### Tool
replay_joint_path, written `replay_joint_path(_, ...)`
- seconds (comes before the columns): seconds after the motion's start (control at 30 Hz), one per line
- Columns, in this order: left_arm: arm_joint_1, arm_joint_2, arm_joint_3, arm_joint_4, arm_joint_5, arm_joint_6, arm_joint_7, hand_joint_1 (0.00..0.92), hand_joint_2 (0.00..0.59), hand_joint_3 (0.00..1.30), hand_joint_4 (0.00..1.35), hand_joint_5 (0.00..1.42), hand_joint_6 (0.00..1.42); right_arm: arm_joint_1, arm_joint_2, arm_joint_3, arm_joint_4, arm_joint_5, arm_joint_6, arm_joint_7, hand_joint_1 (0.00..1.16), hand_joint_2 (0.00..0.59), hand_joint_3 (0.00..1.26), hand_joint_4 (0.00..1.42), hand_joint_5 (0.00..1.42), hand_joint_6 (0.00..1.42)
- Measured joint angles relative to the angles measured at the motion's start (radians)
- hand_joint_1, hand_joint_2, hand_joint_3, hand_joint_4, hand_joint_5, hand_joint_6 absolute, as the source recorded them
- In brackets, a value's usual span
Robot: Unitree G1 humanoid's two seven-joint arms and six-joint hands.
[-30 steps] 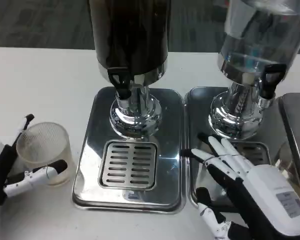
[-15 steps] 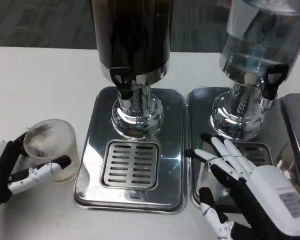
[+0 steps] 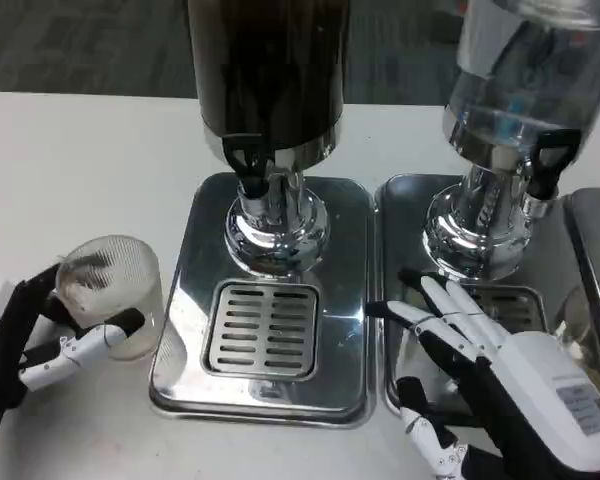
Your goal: Grasp the cup under the faucet to collect the drink, then remove the cup.
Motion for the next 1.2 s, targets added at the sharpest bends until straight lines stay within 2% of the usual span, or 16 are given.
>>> replay_joint_path(0.3, 0.031, -0.007, 0.001, 0.005, 0.001, -0.031, 0.069, 0.268, 0.12, 0.44, 0.52, 0.79, 1.03, 0.0, -0.001, -0.006, -0.001, 0.003, 0.0, 0.007, 0.45, 0.586, 0.2, 0.02, 0.0, 0.13)
replay_joint_path(0.87, 0.081, -0.011, 0.013, -0.003, 0.034, -0.078, 0.145, 0.249, 0.115, 0.44, 0.53, 0.81, 1.06, -0.015, -0.002, -0.011, -0.001, 0.015, 0.0, 0.019, 0.44, 0.586, 0.2, 0.02, 0.0, 0.13)
replay_joint_path(1.2, 0.173, -0.009, 0.052, -0.152, 0.036, -0.107, 0.151, 0.249, 0.12, 0.45, 0.54, 0.82, 1.08, -0.031, -0.002, -0.008, 0.0, 0.025, 0.0, 0.021, 0.43, 0.586, 0.2, 0.02, 0.0, 0.13)
